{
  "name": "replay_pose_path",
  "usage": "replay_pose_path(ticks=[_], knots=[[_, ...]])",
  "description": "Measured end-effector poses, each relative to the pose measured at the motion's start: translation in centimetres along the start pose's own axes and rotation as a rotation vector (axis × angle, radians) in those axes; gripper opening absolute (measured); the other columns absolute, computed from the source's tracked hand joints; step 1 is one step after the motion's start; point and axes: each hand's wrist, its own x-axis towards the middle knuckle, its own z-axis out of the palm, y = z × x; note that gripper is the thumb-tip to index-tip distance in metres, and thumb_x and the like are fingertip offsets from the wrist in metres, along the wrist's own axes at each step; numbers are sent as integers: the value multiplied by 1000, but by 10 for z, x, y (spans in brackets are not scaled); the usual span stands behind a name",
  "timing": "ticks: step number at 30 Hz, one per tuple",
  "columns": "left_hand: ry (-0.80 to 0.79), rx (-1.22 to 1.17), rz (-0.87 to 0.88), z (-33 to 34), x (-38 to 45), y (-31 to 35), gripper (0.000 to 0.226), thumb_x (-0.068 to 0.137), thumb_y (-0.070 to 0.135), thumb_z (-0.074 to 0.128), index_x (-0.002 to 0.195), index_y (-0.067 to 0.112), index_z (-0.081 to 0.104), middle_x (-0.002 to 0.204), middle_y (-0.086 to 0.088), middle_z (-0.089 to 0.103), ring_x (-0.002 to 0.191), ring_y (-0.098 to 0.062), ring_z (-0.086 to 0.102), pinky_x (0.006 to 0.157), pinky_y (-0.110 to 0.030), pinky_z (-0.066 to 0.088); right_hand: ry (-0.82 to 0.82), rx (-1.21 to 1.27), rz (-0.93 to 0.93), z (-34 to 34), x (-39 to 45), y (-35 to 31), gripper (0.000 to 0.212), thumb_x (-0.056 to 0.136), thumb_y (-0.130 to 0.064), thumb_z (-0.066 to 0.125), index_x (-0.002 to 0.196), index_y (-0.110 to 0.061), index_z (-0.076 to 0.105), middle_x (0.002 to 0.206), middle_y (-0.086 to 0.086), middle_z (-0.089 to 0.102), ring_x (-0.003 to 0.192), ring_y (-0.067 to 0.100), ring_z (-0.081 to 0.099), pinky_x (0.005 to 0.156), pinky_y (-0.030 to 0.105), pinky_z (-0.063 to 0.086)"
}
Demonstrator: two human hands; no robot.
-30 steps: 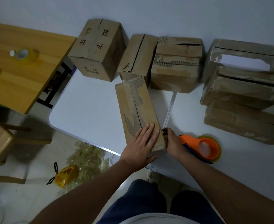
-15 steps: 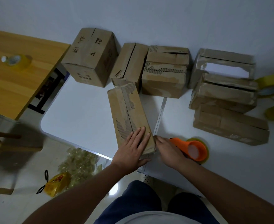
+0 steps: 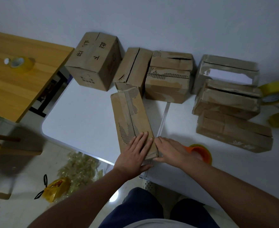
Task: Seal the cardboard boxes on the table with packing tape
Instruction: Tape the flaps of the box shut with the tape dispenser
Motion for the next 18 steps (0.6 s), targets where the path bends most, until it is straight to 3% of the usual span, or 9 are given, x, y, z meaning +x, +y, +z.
replay_pose_path(ticks=[5, 7, 10, 12, 14, 16, 18], knots=[[3, -36, 18, -2, -1, -1, 90, 94, 73, 32, 159, 14, 12, 165, -12, 11, 153, -28, 8, 122, -47, 19, 2, 104, 115, 12, -1, -11, 46, 87, -30, 65, 122, -14, 39, 119, 6, 48, 105, 25, 54, 76, 33, 43], [9, -193, 15, -13, 3, -5, 83, 95, 72, 30, 157, 17, 23, 163, -9, 19, 150, -26, 18, 121, -47, 23, 5, 90, 96, 9, -7, -4, 41, 88, -12, 58, 124, -16, 40, 121, 3, 42, 105, 25, 52, 74, 33, 42], [124, -541, -68, -38, 7, -26, 59, 101, 59, 32, 144, 21, 48, 154, 5, 38, 138, -13, 38, 114, -37, 34, 92, 100, 61, -3, -15, 0, 59, 79, 6, 53, 131, -18, 40, 128, -1, 38, 104, 21, 49, 83, 34, 47], [283, -738, -337, -47, -6, -40, 46, 103, 53, 36, 133, 25, 58, 145, 10, 46, 131, -9, 45, 108, -27, 37, 195, 102, 3, -9, -17, -8, 57, 80, 4, 54, 131, -17, 43, 130, -2, 39, 109, 18, 48, 91, 27, 45], [342, -982, -706, -48, -32, -48, 33, 102, 48, 40, 124, 32, 60, 133, 12, 54, 126, -9, 50, 97, -20, 41, 255, 97, -120, -10, -13, -24, 50, 89, -11, 57, 136, -17, 41, 137, -2, 37, 122, 16, 42, 102, 21, 33], [273, -1285, -987, -37, -62, -53, 31, 101, 48, 43, 118, 30, 62, 125, 10, 61, 124, -13, 54, 96, -27, 42, 237, 62, -251, -6, -5, -40, 54, 94, -34, 54, 142, -18, 36, 147, -1, 31, 135, 15, 31, 110, 28, 26], [149, -1614, -1117, -20, -87, -54, 50, 95, 58, 42, 121, 21, 63, 125, 3, 65, 123, -17, 56, 101, -34, 41, 181, -24, -326, 2, 8, -51, 65, 93, -51, 48, 148, -19, 30, 156, -2, 21, 145, 17, 17, 118, 35, 16]])
